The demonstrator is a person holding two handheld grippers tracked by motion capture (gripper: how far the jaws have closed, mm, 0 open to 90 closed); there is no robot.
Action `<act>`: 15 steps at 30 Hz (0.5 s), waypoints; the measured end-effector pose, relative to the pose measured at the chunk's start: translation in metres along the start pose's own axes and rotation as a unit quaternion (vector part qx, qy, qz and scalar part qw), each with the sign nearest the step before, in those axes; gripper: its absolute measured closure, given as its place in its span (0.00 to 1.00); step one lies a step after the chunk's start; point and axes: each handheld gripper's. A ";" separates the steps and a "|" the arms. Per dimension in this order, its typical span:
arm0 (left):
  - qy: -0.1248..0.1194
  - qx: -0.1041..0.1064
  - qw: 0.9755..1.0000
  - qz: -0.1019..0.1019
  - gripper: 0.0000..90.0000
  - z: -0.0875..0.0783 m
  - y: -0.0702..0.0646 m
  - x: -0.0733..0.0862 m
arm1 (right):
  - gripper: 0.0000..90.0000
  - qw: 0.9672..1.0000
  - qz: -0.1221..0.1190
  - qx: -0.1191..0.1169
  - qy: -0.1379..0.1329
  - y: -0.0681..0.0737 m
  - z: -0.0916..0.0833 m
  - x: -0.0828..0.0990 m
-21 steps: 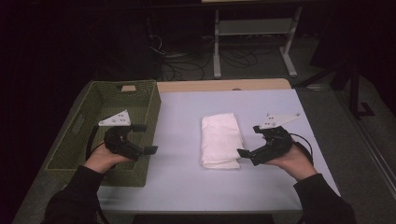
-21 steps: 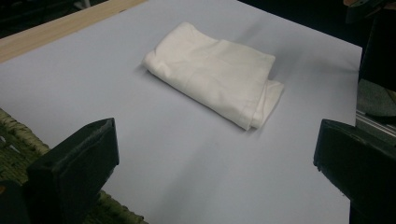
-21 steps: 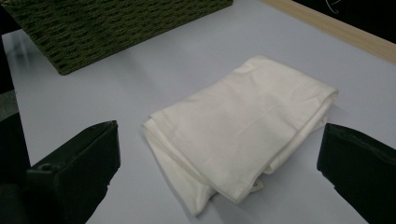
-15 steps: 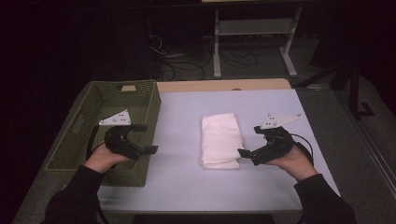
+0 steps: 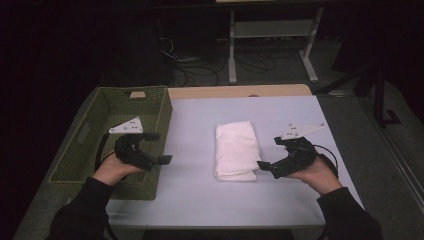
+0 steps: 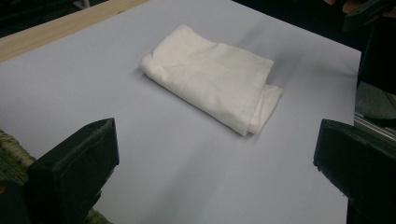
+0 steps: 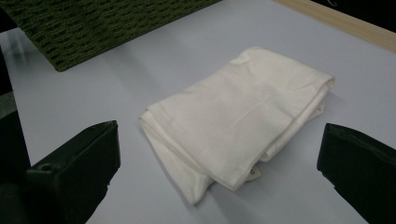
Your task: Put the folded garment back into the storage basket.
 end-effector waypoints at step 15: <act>-0.005 0.009 1.000 -0.001 0.00 0.008 -0.006 -0.007 | 0.00 1.000 0.008 0.005 0.000 -0.006 -0.003 0.004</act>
Point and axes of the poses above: each handheld gripper's, and its own axes: z roughly forward along the jaws, x roughly out of its underside, y roughly to its left, and after that the axes turned 7 degrees about -y, right-handed
